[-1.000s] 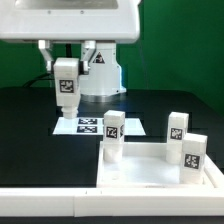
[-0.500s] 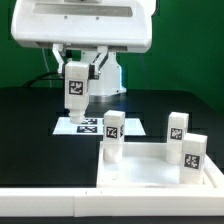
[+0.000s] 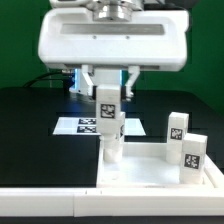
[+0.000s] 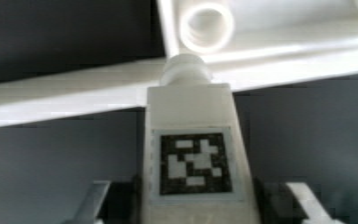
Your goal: Assemble square table
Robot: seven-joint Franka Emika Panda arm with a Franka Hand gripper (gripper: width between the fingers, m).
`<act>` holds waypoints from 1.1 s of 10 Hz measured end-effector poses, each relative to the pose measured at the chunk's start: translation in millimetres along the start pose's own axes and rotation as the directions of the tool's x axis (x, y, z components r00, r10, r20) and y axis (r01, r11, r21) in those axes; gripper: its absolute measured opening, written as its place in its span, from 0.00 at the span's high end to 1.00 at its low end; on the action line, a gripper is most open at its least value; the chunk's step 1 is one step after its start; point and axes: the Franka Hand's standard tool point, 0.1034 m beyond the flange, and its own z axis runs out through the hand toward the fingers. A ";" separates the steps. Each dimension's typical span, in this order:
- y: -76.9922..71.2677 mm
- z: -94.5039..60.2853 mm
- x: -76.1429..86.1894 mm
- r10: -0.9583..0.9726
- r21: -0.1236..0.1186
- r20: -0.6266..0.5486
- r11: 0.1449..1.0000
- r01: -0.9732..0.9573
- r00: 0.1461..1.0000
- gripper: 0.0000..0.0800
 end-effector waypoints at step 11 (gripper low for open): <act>18.8 18.0 -17.6 -0.021 -0.009 0.002 1.000 0.021 1.000 0.64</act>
Offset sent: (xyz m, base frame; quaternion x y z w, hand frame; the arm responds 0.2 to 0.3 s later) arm 0.0000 0.0000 0.0000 0.0000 0.0000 0.0000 1.0000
